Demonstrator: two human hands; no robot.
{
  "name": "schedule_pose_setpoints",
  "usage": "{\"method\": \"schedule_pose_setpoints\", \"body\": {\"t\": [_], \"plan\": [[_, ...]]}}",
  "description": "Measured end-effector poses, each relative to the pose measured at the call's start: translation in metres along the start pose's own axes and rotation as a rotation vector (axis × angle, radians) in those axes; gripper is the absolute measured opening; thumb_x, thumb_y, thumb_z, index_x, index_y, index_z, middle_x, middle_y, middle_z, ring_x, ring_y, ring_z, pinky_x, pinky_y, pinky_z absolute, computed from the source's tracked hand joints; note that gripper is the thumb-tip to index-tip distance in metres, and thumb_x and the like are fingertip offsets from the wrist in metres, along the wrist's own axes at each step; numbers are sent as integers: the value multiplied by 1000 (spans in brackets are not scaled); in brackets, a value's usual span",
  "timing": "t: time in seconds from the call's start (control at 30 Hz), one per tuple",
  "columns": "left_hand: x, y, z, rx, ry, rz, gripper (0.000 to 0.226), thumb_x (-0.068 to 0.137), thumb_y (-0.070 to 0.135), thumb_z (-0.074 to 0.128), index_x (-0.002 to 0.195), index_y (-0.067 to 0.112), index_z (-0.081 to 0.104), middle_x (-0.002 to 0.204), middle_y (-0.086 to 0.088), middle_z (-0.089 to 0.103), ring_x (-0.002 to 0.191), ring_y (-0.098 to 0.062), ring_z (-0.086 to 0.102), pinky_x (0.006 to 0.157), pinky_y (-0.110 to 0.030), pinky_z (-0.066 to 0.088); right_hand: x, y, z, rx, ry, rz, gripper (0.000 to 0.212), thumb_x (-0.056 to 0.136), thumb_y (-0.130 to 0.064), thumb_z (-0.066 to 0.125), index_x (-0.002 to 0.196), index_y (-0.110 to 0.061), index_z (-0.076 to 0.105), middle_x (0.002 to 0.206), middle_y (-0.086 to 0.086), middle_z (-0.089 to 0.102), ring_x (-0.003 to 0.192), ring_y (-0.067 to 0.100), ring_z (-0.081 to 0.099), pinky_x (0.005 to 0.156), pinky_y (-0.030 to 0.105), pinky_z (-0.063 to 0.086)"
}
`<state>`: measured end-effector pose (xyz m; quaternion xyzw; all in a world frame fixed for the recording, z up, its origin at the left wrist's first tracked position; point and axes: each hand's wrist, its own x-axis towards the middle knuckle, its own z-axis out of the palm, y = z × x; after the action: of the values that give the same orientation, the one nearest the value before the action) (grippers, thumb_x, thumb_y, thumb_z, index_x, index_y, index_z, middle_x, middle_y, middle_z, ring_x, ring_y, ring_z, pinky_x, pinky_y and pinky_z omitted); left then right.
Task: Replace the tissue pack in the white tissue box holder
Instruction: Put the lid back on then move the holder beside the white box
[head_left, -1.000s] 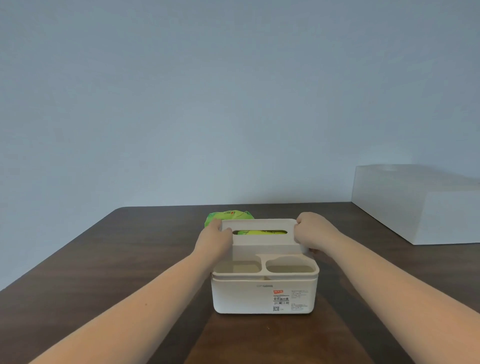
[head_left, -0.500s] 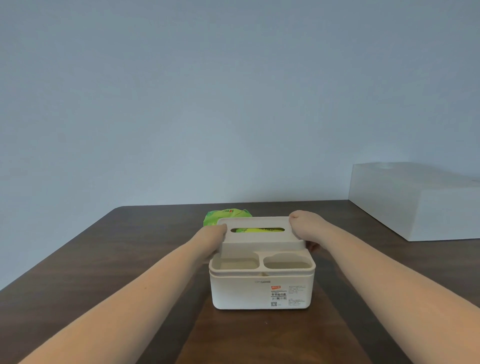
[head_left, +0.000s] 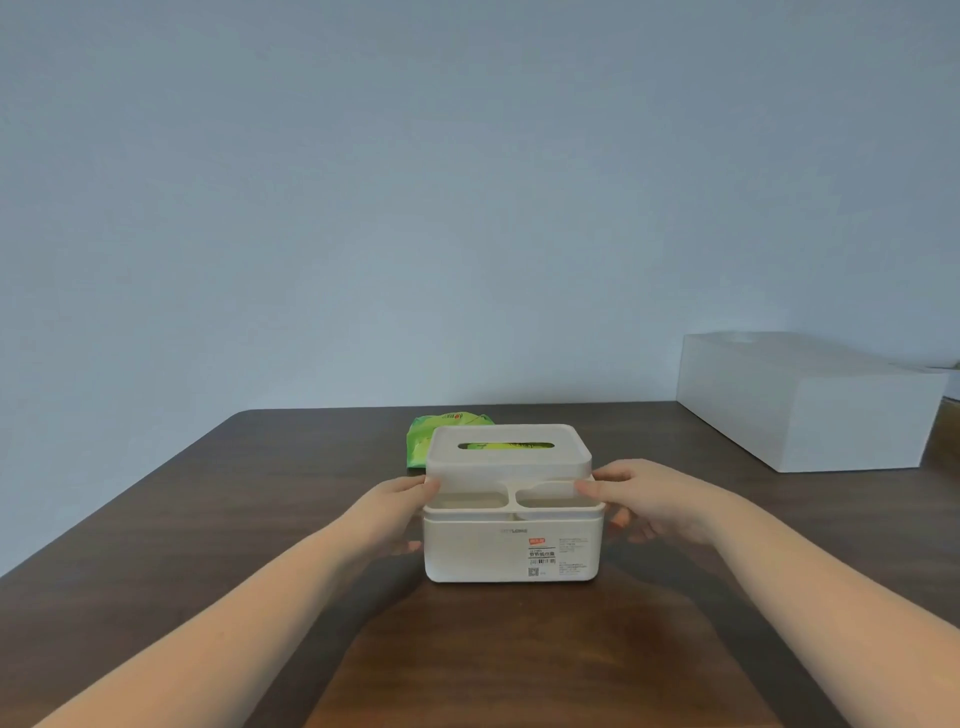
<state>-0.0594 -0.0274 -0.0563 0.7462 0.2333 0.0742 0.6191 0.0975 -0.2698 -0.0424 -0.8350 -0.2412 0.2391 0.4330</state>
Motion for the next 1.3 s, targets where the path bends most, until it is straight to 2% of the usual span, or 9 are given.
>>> {"method": "schedule_pose_setpoints", "body": {"t": [0.13,0.5,0.7,0.87,0.97,1.03,1.13,1.23,1.3], "plan": [[-11,0,9,-33,73,-19,35,95,39,52,114,14,66,109,-4,74,91,-17,69,62,-24,55,2,0,6,5,58,30,26,90,-42,60,104,-22,69,108,12,73,73,21,66,56,26,41],[-4,7,3,82,74,-16,34,96,34,50,103,8,71,90,-2,76,65,-8,74,54,-21,59,0,-4,5,-83,26,52,27,94,-43,54,104,-22,68,78,4,63,61,18,56,44,21,34],[0,-2,3,191,98,-36,37,96,38,47,104,11,71,101,-5,76,84,-17,74,67,-27,61,-6,-13,9,-118,-11,112,25,98,-36,49,96,-18,66,65,5,59,50,16,52,44,19,30],[2,3,7,224,126,-65,37,95,33,45,96,5,70,95,-9,75,86,-24,75,65,-29,61,-7,-14,22,-154,53,169,29,97,-21,38,93,-4,61,63,13,62,40,17,52,36,16,39],[5,6,15,339,236,-73,35,94,28,42,71,5,55,69,-11,63,63,-32,70,60,-30,59,-8,-11,35,1,108,207,24,92,-11,34,85,-7,56,76,18,65,49,22,58,36,20,47],[6,6,22,374,308,-45,31,92,26,41,69,8,51,66,-11,60,50,-28,63,57,-28,54,-6,-8,38,140,126,216,19,92,-11,37,91,-10,57,94,17,69,68,27,68,47,27,59],[9,0,28,271,378,18,24,85,17,43,63,8,46,55,-10,52,52,-30,57,66,-40,57,1,-8,37,235,174,207,19,90,-1,43,103,-3,57,104,22,67,81,35,73,63,38,64],[12,-2,34,182,441,29,31,86,17,48,57,9,41,44,-3,45,49,-29,52,81,-55,58,7,-8,35,182,211,197,20,87,5,49,105,1,57,107,24,66,84,40,73,63,42,64],[13,0,41,128,449,46,29,87,18,50,60,6,47,56,-5,45,44,-24,55,80,-57,58,10,-3,30,193,257,176,17,89,1,50,105,2,57,106,23,66,81,41,73,61,43,64]]}}
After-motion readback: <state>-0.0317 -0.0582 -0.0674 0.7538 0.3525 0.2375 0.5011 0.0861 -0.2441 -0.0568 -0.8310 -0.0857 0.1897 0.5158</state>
